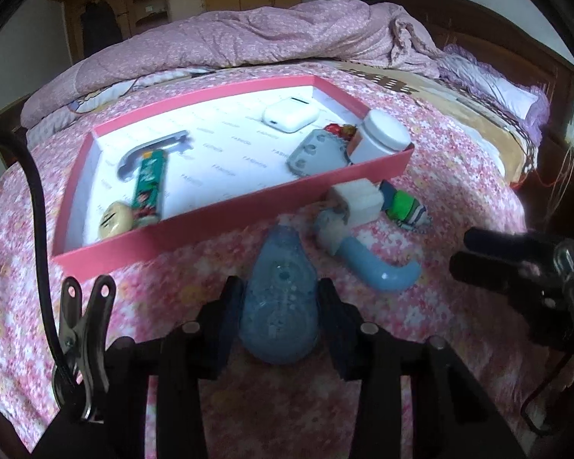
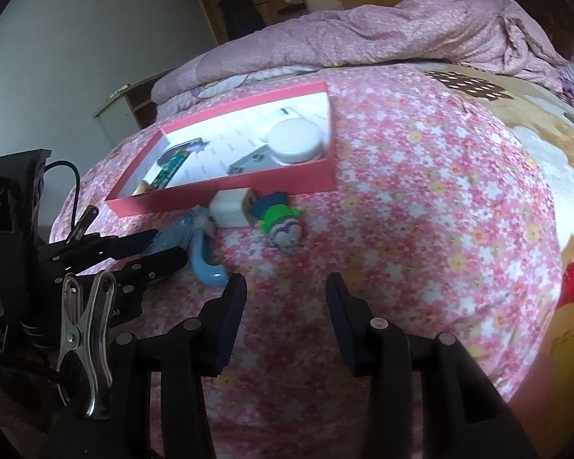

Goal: Organize rigid objects
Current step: 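Grasp the clear blue plastic case with the left gripper while right moves to the blue tube, then grasp the blue curved tube with the right gripper and lift it, then carry the blue case and blue tube over the tray and release them inside, then withdraw both grippers from the tray toward the charger and figurine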

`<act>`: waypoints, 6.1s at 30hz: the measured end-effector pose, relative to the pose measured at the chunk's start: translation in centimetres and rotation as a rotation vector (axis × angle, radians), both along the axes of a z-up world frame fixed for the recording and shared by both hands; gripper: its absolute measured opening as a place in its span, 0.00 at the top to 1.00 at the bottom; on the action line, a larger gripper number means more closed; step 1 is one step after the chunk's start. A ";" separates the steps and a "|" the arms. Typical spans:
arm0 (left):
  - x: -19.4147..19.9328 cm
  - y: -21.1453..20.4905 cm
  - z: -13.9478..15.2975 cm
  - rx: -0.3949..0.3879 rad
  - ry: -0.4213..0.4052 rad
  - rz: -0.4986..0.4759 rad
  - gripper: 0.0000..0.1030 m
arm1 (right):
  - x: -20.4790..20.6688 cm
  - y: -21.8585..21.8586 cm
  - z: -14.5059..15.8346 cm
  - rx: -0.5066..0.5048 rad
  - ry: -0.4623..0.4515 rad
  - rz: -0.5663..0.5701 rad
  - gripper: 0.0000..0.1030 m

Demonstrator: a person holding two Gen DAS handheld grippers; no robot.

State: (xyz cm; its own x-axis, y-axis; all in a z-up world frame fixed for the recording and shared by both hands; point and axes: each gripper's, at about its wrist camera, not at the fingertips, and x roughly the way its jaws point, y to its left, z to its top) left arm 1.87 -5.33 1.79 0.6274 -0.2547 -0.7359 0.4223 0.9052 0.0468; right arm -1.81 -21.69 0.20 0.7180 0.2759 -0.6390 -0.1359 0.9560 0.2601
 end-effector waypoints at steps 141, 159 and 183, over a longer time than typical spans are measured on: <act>13.5 4.9 5.6 -0.111 -0.074 0.244 0.39 | 11.1 5.9 4.3 0.051 -0.016 0.169 0.67; 9.1 5.5 5.6 -0.127 -0.045 0.245 0.39 | 7.0 4.6 4.5 0.039 -0.025 0.132 0.66; 3.0 4.7 4.6 -0.094 -0.020 0.209 0.39 | 2.0 0.8 2.5 0.004 0.012 0.021 0.66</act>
